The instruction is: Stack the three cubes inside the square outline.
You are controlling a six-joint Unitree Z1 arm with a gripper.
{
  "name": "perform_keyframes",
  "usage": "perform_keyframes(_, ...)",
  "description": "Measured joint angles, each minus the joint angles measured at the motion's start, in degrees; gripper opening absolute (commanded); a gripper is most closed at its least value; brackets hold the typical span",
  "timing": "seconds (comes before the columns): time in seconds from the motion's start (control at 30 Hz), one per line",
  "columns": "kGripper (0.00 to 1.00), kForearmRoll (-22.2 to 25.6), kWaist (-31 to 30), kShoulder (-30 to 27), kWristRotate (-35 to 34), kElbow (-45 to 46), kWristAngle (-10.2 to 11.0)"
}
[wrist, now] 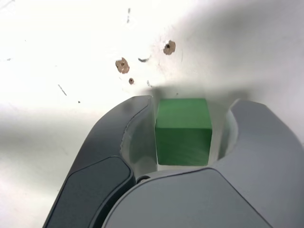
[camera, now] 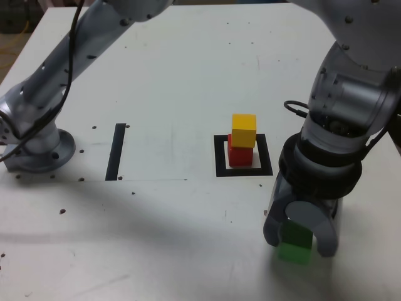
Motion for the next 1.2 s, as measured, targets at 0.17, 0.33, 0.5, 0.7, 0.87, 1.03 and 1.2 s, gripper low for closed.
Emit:
perform_keyframes(0.17, 0.00, 0.0, 0.0, 0.1, 0.0, 0.8, -0.3)
perform_keyframes(0.33, 0.00, 0.0, 0.0, 0.1, 0.5, 0.8, -1.1)
perform_keyframes(0.5, 0.00, 0.0, 0.2, 0.0, 1.4, 0.9, -1.7)
perform_keyframes(0.7, 0.00, 0.4, 0.5, -3.6, 1.4, 2.9, -1.6)
perform_keyframes(0.87, 0.00, 2.4, 2.1, -10.2, 2.4, 4.1, -0.8)
perform_keyframes(1.03, 0.00, 4.4, 4.1, -16.3, 2.9, 5.6, -0.9)
perform_keyframes(1.2, 0.00, 5.3, 6.9, -18.0, 3.8, 6.5, -0.6)
